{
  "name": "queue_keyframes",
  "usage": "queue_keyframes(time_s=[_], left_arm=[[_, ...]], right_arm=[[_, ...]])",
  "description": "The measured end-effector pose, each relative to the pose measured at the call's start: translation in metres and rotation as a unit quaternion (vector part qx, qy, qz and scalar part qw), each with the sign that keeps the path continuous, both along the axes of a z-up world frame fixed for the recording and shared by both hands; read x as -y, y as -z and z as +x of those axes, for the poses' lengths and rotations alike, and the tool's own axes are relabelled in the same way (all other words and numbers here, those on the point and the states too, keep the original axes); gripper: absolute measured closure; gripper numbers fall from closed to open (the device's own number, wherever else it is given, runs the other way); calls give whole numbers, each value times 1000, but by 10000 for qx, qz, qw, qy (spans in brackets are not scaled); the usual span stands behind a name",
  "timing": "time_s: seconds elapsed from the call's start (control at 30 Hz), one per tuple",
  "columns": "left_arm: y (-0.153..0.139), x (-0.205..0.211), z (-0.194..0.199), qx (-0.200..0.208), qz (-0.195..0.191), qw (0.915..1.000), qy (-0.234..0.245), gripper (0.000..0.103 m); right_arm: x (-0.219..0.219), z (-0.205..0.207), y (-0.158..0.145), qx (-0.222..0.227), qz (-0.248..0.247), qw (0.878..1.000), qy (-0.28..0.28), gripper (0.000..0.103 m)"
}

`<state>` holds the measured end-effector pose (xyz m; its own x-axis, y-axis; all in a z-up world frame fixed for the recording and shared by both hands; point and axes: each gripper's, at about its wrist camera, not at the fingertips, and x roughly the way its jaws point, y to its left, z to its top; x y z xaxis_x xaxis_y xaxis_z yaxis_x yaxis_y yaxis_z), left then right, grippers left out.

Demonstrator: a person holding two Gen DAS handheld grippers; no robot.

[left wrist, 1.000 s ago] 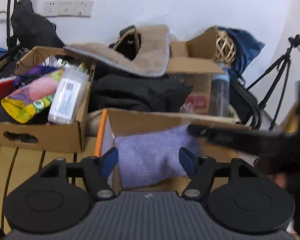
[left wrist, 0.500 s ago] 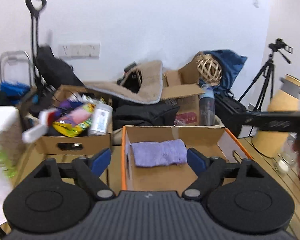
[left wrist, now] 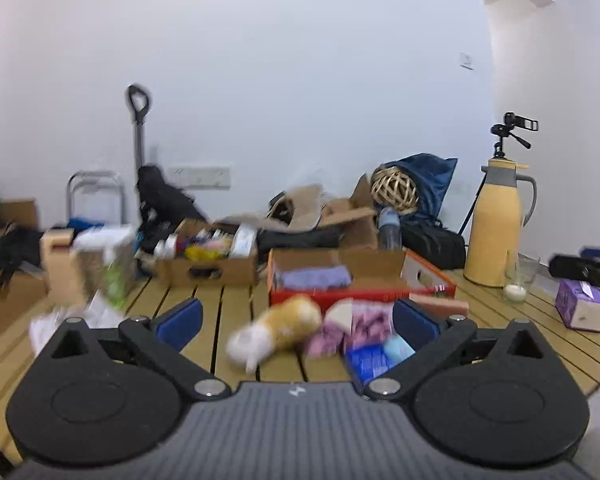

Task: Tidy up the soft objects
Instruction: 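Grasp the white round sponge with the left gripper while the right gripper grasps the sparkly plastic bag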

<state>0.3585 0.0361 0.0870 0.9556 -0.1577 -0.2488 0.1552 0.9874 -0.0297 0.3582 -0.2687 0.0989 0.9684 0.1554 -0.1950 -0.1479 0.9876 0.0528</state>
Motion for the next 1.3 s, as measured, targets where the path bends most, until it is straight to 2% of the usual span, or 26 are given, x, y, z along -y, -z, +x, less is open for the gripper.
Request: queue_keyframes(time_s=[0.13,0.23,0.37,0.53,0.73,0.93,1.07,1.3], left_arm=[[16,-4,-41,-125,-106,9999,-6,0],[24,-2,-67,75,56,9999,-127,0],[28,-1,-77,131,120,9995,-245,0],[32,-1,-84,103,130,9995,-259,0],[54,2,-89,-94,87,9996,-243,0],[75,8,-71,-402,20,9992,-54,0],[87,25,-47,-589,48,9981,185,0],[100,76,27,-923,190,9929,725,0]], right_arm=[[-12,-55,26,-19,37,10000,-45,14],[-19,-89,37,62,-120,9998,-157,14],[-21,-111,44,193,-116,9996,-183,14],[-15,-118,57,87,27,9998,-184,14],[-13,-114,73,-179,13,9996,-210,14],[-23,-101,87,-461,-5,9986,-265,14],[-25,-79,98,-694,-3,9974,-206,16],[-9,-20,104,-841,114,9963,-144,16]])
